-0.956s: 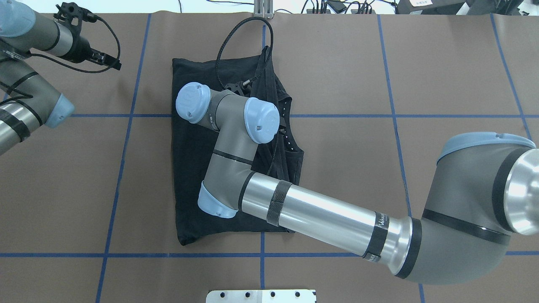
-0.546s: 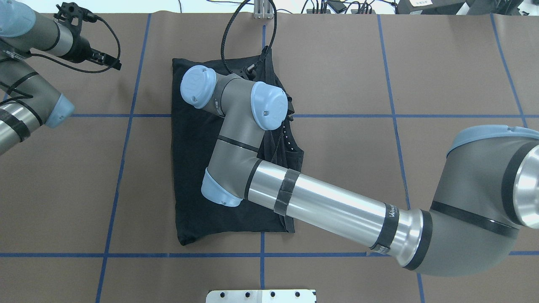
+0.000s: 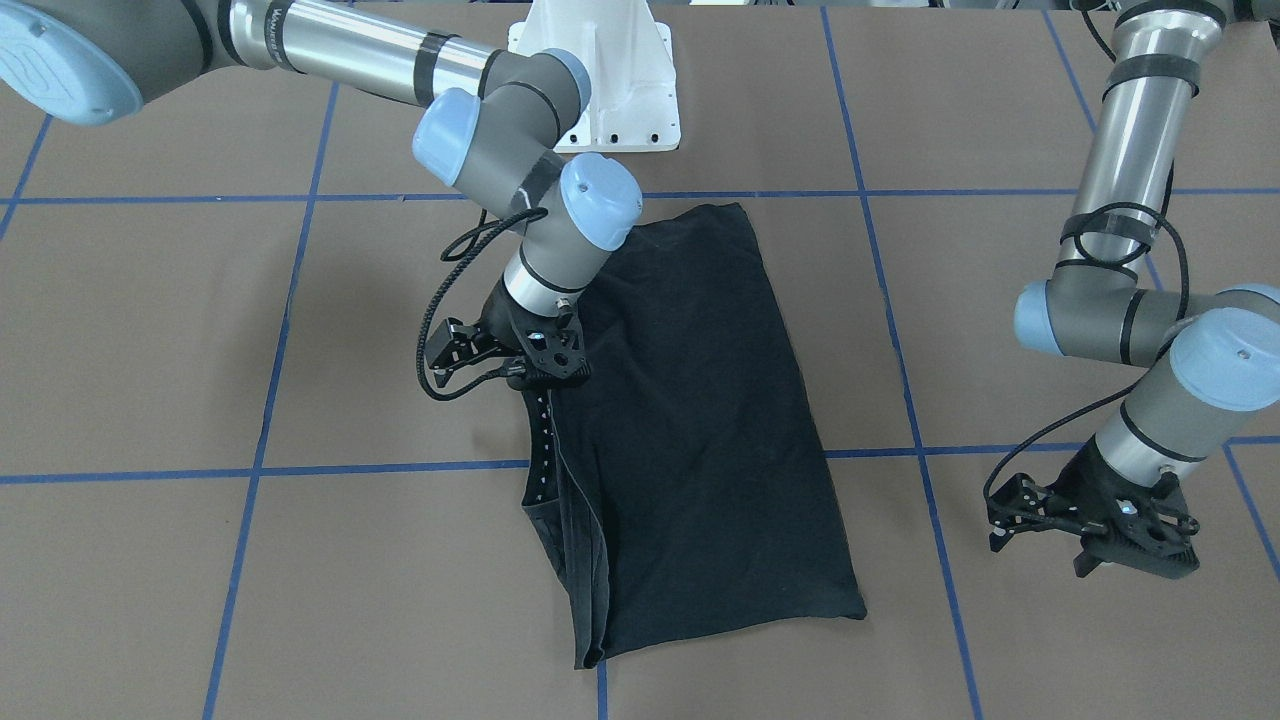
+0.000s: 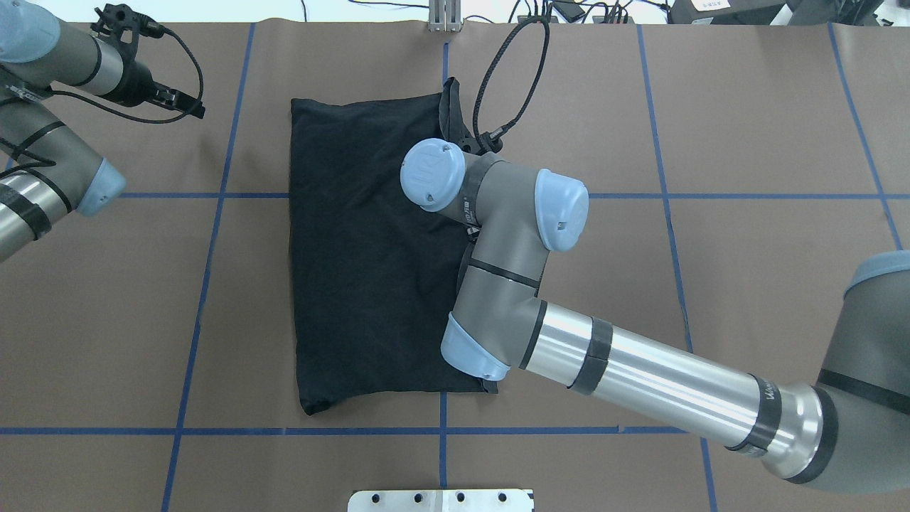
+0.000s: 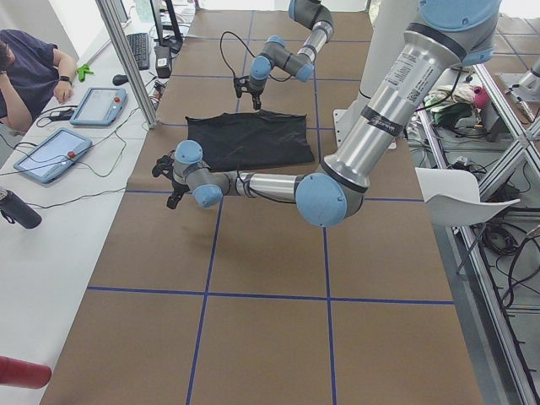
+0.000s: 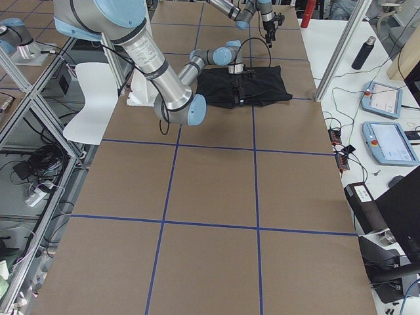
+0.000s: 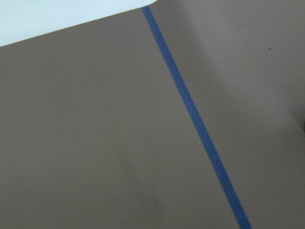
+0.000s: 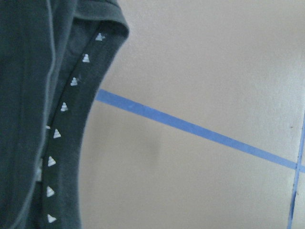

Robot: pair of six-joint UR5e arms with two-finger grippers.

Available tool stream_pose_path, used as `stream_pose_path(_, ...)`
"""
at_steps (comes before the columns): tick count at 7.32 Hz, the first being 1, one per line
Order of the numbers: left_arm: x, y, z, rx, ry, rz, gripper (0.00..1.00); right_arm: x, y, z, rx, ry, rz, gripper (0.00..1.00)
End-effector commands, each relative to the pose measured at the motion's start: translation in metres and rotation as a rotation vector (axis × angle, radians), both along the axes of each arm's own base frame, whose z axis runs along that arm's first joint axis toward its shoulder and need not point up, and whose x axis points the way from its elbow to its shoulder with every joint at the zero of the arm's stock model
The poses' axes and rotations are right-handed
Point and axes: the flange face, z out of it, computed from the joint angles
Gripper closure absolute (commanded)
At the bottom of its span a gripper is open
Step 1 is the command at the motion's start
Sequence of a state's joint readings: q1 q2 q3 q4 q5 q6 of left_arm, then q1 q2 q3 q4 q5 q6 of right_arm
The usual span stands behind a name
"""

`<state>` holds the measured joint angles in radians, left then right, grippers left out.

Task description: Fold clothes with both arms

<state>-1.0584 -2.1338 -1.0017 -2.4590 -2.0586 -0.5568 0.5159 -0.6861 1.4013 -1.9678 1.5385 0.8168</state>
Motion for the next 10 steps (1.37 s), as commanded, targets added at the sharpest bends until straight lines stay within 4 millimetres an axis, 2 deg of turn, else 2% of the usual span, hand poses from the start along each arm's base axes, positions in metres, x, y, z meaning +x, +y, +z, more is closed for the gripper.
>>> stream_pose_path(1,0.0,0.0,0.0,0.0,0.0,0.0,0.0,0.015,0.0,-0.005,0.008,-0.024,-0.007,0.0)
stream_pose_path(2,0.0,0.0,0.0,0.0,0.0,0.0,0.0,0.011,0.003,-0.03,0.005,-0.069,-0.011,0.0)
stream_pose_path(3,-0.001,0.001,0.003,-0.003,-0.001,0.0,0.0,0.003,0.011,-0.048,-0.02,-0.105,-0.009,0.0)
stream_pose_path(4,-0.001,0.002,0.004,-0.004,-0.002,0.0,0.0,-0.016,0.031,-0.054,-0.046,-0.125,0.029,0.0)
stream_pose_path(6,-0.001,0.002,0.004,-0.004,-0.002,0.0,0.0,-0.052,0.071,-0.048,-0.08,-0.116,0.055,0.0)
stream_pose_path(8,-0.001,0.002,0.004,-0.004,-0.002,0.0,0.0,-0.074,0.082,-0.06,-0.091,-0.109,0.055,0.0)
stream_pose_path(10,-0.001,0.002,0.006,-0.005,-0.003,0.0,0.0,-0.083,0.084,-0.056,-0.09,-0.087,0.052,0.0)
